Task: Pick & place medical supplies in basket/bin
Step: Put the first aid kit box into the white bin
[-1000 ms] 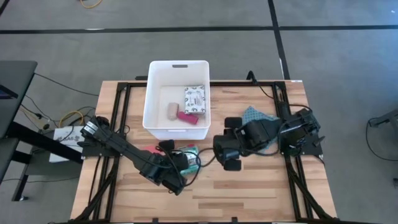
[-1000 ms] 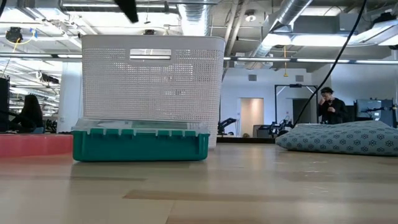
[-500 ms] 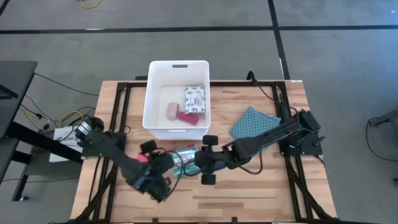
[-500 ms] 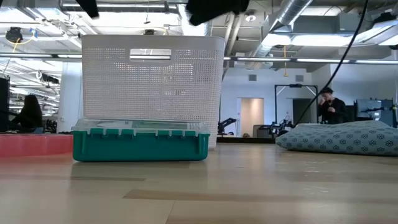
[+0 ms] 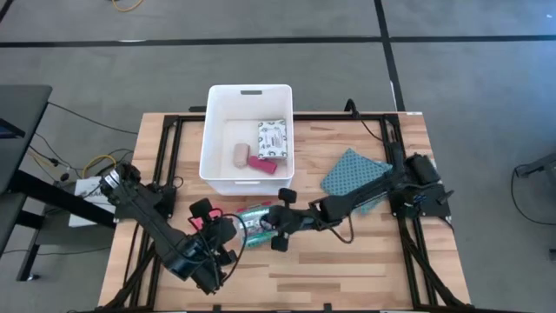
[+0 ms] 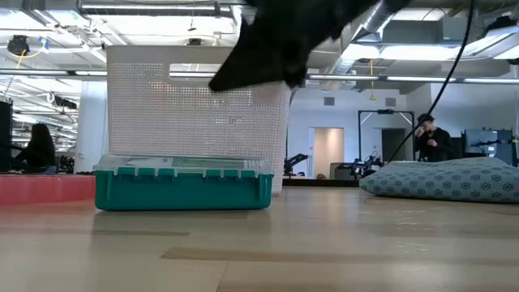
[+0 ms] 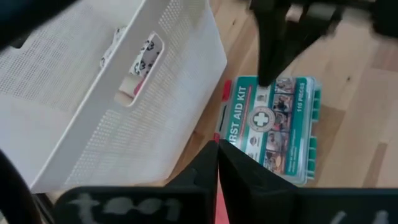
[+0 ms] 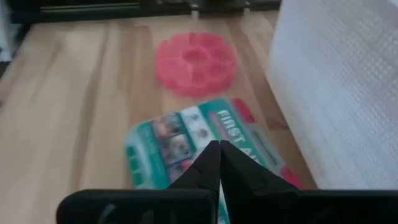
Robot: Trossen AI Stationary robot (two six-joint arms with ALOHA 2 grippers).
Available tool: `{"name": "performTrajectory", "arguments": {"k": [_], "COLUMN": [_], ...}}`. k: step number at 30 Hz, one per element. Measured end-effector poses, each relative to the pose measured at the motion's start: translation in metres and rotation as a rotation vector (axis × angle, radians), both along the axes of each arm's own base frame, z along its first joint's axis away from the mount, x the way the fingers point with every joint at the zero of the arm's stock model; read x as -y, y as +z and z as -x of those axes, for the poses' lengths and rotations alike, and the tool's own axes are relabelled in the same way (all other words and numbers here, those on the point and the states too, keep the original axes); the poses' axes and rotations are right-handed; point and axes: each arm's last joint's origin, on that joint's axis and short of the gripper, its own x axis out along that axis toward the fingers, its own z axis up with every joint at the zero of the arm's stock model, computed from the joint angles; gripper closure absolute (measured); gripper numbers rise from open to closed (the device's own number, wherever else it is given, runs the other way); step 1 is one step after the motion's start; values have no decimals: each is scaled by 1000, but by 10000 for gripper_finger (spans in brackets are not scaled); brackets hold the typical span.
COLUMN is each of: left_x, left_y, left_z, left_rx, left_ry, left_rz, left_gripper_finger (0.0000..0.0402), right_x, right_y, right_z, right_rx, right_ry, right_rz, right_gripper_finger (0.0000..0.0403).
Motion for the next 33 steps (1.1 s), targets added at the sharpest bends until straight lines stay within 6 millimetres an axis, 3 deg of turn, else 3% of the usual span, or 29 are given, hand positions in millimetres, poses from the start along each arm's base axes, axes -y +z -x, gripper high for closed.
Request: {"name": "performTrajectory", "arguments": {"k": [8,11,15,19,26,33], "left_x": [-5,-5,-6,-8,-27,-47], "left_y": [0,0,-6,-30,-81,-89], "left_z": [-4,-4,-3,-3,-18,-62], "left_rx": [-4,-6,-27,-26,-39,-54], "left_ry": [19,17,24,51,90,-154], "left_rz": [0,-1,-1,-17,26,36], "left_gripper_finger": [401,401,401,401,401,372], "right_x": [4,1,-10,-33,-70,-87], "right_y": [-50,-58,-63,-55,-18,14], "right_z": [-32,-34,-20,1,41,70], "right_rx": [-62,-113,-255,-336,-432,-433], "right_ry": [51,25,2,36,248,289], "right_rz": [-64,-93,-114,-78,-142,-115], "right_gripper_finger": [402,402,402,402,403,403]}}
